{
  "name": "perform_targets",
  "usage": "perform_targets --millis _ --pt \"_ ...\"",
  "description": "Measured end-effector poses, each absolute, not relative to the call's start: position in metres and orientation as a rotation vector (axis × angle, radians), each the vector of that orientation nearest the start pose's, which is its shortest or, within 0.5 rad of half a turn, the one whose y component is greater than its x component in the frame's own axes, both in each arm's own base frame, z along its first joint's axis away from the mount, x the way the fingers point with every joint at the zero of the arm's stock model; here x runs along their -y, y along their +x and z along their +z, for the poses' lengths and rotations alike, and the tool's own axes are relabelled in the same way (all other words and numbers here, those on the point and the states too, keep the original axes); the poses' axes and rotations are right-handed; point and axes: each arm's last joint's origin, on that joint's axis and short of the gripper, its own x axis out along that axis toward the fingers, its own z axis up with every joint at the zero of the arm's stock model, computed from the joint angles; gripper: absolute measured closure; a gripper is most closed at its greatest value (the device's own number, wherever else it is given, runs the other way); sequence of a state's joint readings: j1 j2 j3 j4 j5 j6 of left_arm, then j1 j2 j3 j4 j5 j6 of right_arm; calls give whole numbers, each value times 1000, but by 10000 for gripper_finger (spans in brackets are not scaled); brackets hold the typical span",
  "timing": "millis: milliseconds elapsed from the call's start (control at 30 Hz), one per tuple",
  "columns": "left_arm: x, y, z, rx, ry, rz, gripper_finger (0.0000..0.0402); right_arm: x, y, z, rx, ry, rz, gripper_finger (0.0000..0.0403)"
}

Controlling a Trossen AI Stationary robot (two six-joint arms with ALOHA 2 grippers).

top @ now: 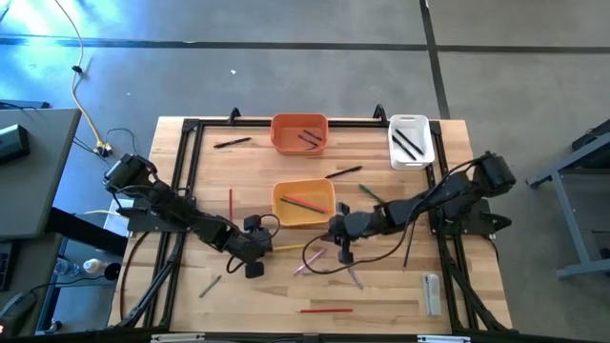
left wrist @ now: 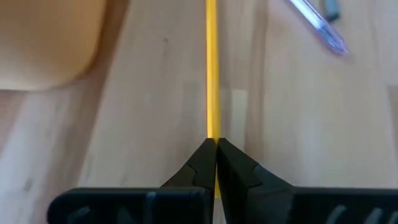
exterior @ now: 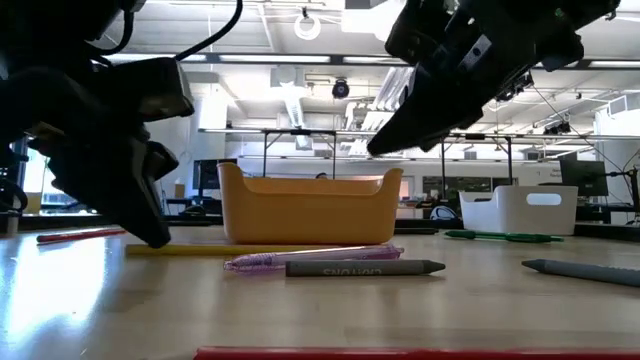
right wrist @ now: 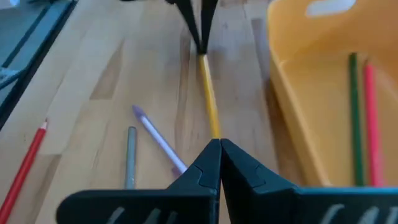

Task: Sort crayons/erasers/pens/pencils in bins
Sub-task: Put the yellow pencil into the yellow bin

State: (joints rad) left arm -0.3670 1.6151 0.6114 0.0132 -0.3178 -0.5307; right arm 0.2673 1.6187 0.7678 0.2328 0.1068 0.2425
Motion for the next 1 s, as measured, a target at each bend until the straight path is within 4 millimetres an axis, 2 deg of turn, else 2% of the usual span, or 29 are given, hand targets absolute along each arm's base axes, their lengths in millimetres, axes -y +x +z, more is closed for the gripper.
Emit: perform_targets --millis 100,233,500,767,1000 --pt "87 254 117 -858 -152 213 401 -88 313 160 -651 138 71 392" --pt "90 255 119 -841 -144 197 401 -94 319 149 -700 142 67 358" --pt "117 240 139 -779 -188 117 401 -95 324 133 -749 135 46 286" --pt "143 221 142 -735 -225 139 401 -84 331 117 -766 106 -20 279" --pt "146 220 143 -702 -234 168 401 -78 334 108 -780 100 -20 282"
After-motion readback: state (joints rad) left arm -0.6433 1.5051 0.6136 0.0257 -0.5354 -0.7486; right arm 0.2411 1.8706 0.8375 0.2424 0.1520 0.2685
